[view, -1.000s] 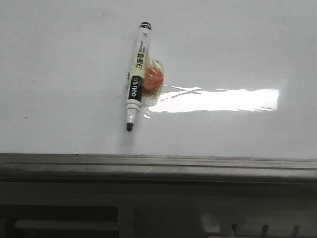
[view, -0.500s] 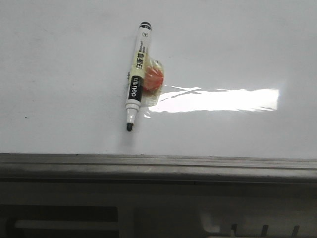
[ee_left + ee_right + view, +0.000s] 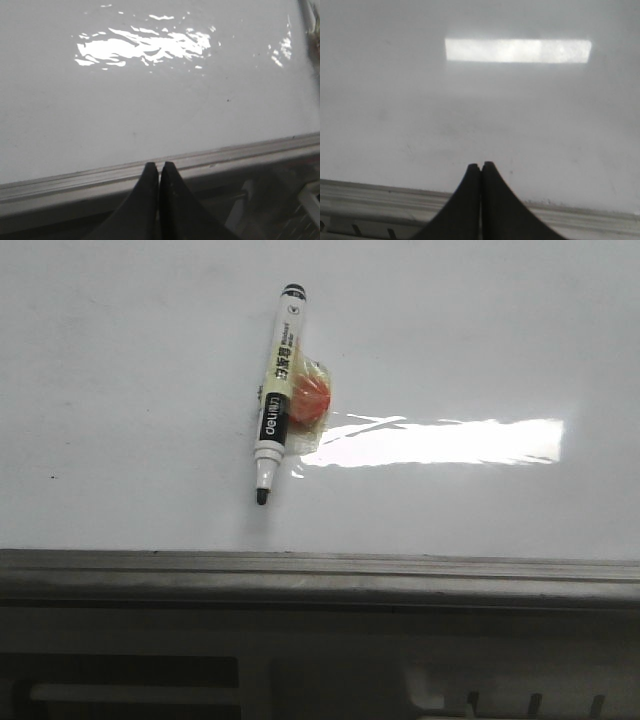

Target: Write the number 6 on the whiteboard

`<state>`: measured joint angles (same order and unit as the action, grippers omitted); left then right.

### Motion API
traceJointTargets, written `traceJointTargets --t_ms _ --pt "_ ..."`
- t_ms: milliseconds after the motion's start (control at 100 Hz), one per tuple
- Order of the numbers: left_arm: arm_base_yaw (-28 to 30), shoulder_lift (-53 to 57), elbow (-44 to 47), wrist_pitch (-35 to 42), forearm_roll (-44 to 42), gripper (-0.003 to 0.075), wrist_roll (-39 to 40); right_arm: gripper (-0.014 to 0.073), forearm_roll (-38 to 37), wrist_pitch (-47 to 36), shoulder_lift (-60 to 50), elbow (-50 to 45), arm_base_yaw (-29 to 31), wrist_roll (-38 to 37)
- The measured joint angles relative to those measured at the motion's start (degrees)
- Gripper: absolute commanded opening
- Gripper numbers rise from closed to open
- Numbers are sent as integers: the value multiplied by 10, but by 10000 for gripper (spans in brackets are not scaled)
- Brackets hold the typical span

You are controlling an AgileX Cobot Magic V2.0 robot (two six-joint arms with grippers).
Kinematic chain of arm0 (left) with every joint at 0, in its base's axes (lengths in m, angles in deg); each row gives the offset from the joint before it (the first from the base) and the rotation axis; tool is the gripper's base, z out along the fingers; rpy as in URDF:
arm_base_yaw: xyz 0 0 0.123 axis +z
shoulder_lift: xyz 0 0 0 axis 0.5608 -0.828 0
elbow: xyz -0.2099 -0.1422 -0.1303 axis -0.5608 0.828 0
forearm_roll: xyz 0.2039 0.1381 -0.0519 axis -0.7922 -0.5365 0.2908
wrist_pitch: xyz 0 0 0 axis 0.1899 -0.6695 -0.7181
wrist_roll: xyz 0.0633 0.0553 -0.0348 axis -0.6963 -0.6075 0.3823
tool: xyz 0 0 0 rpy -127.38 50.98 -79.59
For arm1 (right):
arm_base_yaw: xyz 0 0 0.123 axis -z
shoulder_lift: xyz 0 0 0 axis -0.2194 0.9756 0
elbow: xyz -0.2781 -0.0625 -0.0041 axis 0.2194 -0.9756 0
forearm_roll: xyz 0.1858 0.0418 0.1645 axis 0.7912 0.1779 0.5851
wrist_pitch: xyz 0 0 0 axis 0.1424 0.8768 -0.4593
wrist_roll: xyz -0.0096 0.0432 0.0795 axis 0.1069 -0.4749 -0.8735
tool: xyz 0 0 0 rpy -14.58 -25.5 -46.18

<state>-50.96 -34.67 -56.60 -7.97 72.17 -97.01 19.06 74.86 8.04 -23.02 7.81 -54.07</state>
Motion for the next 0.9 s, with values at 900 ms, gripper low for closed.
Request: traceJointTargets --t_ms 900 --pt "2 -251 -222 -76 71 157 -14 -63 192 99 24 198 0 -29"
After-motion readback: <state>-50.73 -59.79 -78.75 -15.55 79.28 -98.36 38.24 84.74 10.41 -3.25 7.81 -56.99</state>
